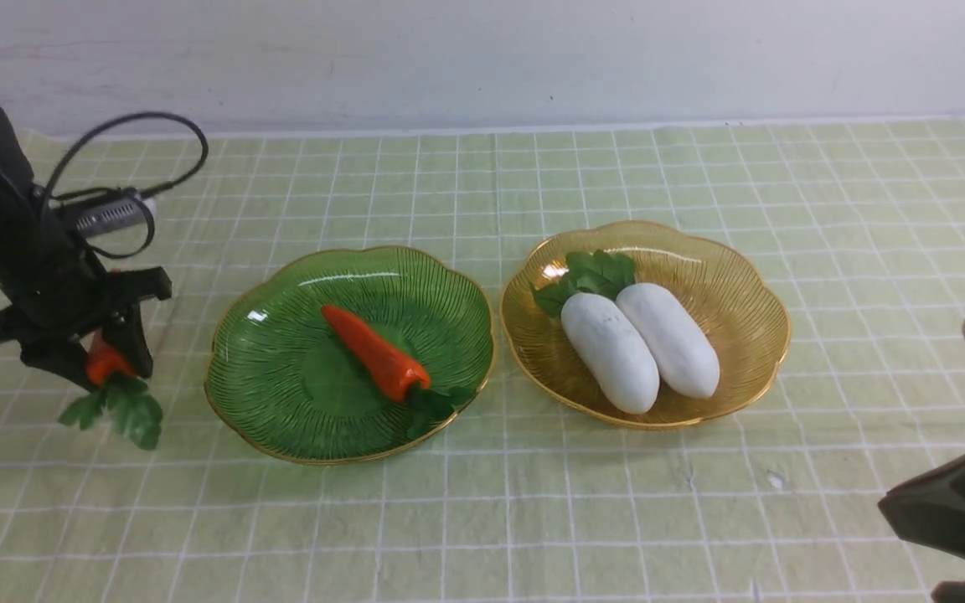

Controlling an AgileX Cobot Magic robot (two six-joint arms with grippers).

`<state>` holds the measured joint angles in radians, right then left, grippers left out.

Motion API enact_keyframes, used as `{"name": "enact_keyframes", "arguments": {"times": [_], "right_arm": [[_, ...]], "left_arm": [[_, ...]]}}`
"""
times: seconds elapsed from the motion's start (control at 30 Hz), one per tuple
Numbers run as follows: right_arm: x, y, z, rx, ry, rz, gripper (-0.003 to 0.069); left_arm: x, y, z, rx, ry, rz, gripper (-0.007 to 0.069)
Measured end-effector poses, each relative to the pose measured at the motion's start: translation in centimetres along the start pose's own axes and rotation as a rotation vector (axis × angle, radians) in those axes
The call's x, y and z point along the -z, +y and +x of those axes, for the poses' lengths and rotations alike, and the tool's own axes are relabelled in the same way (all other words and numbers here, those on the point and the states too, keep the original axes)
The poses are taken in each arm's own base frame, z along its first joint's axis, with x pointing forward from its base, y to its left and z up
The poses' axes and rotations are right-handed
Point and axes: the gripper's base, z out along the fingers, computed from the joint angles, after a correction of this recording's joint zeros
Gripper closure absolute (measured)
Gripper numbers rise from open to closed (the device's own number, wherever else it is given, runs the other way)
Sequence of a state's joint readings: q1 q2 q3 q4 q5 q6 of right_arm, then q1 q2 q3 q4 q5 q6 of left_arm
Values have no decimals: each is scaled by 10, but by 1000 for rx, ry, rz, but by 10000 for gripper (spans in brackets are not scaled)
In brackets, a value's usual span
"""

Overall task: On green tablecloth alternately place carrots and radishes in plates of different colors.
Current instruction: 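Pick up the carrot and put it on the nearest plate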

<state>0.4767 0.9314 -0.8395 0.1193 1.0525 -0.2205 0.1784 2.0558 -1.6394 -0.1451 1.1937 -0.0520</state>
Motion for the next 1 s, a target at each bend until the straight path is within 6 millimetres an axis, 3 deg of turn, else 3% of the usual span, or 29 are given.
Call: {"name": "enact_keyframes", "arguments": {"times": [0.03, 0.1, 0.13, 0.23, 0.37, 0.43, 0.53, 0.67, 0.8, 1.0], "right_arm": [[0, 0, 0, 0, 0, 0, 674], [0, 0, 0, -1, 0, -1, 674], [0, 0, 0, -1, 0, -1, 674], [0, 0, 0, -1, 0, -1, 674], [0, 0, 0, -2, 0, -3, 674], [0, 0, 0, -2, 0, -3, 674], [0, 0, 0, -2, 0, -3, 674], [0, 1, 1, -5, 5, -8, 674], [0, 0, 1, -3, 6, -5, 674], [10, -4, 8, 7, 14, 64, 674]], "left_arm": [[24, -11, 16, -37, -34, 8, 314], [39, -21, 27, -66, -56, 15, 314], [50, -35, 43, -106, -63, 23, 314], [54, -54, 60, -163, -48, 32, 314], [42, -99, 79, -266, -9, 41, 314], [35, -111, 81, -280, -7, 44, 314], [9, -145, 89, -345, 2, 34, 274], [-10, -159, 85, -364, -33, 19, 151], [-10, -160, 79, -310, -62, 9, 36], [9, -165, 75, -300, -46, 5, 78]]}}
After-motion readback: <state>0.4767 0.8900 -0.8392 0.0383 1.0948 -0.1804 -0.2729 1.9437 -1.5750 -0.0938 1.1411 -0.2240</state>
